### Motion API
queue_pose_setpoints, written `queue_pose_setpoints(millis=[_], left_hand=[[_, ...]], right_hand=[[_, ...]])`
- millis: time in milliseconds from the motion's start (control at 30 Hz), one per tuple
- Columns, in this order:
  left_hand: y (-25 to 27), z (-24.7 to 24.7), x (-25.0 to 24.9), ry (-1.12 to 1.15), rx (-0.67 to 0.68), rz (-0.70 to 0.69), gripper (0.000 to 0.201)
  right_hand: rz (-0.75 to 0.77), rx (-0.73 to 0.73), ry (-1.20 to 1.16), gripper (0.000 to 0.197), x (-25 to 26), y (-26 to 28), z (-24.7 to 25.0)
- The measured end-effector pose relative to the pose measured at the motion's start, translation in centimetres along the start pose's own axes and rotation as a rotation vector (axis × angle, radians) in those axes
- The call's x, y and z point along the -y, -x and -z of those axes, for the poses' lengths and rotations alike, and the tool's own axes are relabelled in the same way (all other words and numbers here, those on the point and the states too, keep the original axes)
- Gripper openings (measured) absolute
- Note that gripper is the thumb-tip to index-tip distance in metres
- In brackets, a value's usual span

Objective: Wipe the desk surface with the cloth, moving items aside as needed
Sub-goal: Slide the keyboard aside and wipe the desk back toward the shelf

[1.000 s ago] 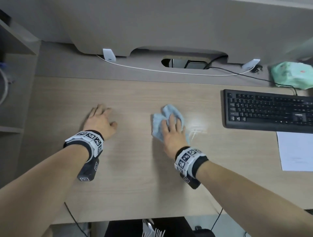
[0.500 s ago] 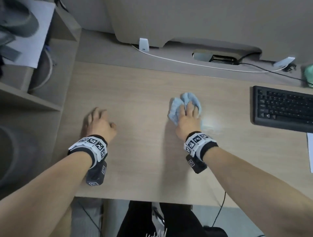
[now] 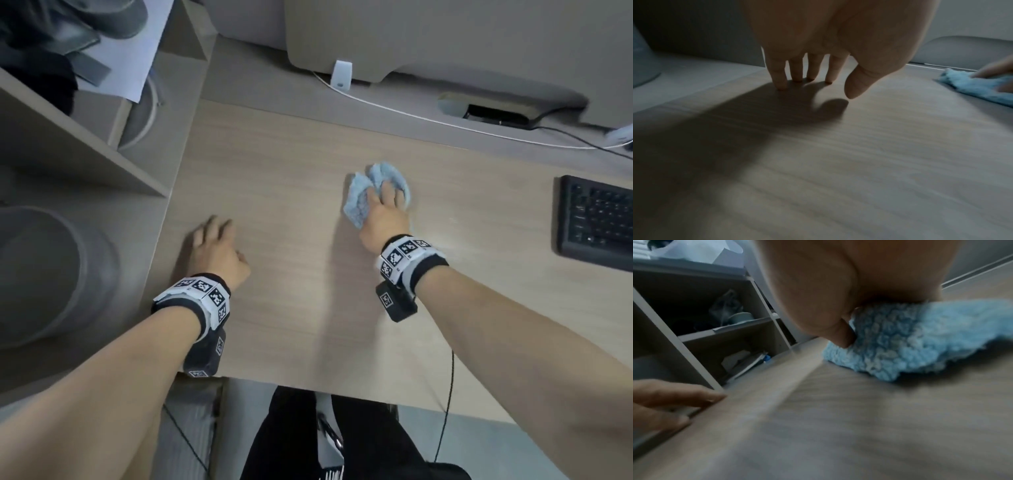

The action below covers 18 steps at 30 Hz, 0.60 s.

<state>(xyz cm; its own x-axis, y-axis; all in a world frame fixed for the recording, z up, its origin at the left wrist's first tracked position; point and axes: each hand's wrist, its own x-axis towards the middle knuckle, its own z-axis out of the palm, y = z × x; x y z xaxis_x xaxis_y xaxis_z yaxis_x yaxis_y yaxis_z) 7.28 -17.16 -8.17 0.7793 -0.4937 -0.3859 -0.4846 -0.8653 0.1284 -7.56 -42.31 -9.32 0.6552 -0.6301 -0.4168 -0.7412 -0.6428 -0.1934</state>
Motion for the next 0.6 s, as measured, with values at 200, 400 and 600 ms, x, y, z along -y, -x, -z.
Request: queue_pose_setpoints(millis=[200,400,600], left_hand=[[0.0,-0.2,0.5,0.044,-0.001,-0.003,0.07],[0.1,-0.1,0.9,0.056,0.001,-0.026,0.072],[0.4,0.2,2.0,0.19,-0.068,0.053,0.068]], right_hand=[[0.621,0.157,0.238,0.078,6.7,4.9,-4.6],[0.282,0.024,0.1,0.078,2.6,-1.4,-0.7],[0.61,0.136,0.282,0.086,10.3,-0.1,-2.8]])
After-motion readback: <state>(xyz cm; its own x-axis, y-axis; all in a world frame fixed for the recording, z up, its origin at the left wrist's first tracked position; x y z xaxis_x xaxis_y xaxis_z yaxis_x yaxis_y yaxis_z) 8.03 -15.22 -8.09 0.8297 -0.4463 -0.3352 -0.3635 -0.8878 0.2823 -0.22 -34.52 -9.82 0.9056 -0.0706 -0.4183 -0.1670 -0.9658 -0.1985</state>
